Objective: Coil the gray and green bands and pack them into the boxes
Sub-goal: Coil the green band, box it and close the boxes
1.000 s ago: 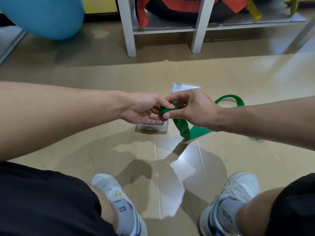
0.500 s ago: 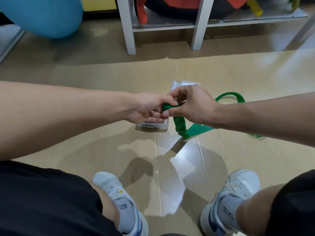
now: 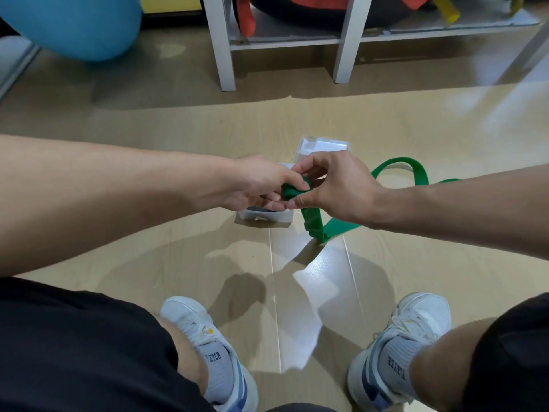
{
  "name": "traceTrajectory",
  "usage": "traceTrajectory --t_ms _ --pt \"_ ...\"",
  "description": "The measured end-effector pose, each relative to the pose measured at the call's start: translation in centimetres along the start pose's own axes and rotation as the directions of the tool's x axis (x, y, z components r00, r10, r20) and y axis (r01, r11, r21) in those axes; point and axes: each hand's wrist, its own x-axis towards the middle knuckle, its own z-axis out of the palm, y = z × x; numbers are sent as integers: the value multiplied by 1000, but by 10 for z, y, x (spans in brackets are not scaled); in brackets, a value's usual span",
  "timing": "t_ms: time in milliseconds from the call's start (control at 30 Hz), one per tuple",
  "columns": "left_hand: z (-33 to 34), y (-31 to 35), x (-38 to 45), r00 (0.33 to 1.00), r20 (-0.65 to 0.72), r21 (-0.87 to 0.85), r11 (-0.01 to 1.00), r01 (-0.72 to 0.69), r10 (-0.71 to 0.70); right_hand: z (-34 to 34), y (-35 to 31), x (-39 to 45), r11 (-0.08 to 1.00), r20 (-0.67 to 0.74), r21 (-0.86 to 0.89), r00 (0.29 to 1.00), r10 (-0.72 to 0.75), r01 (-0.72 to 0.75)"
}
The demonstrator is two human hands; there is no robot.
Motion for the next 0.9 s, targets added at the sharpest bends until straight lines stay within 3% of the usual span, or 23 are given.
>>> traceTrajectory --t_ms 200,500,900 --pt "-5 5 -1 997 65 5 999 37 -37 -1 -2 -1 994 7 -45 995 -100 100" --pt "-10 3 1 999 26 78 997 22 -24 -2 0 6 999 88 35 996 -25 22" --pt "-9 7 1 999 22 40 998 41 -42 -1 -1 4 995 8 -47 996 -85 85"
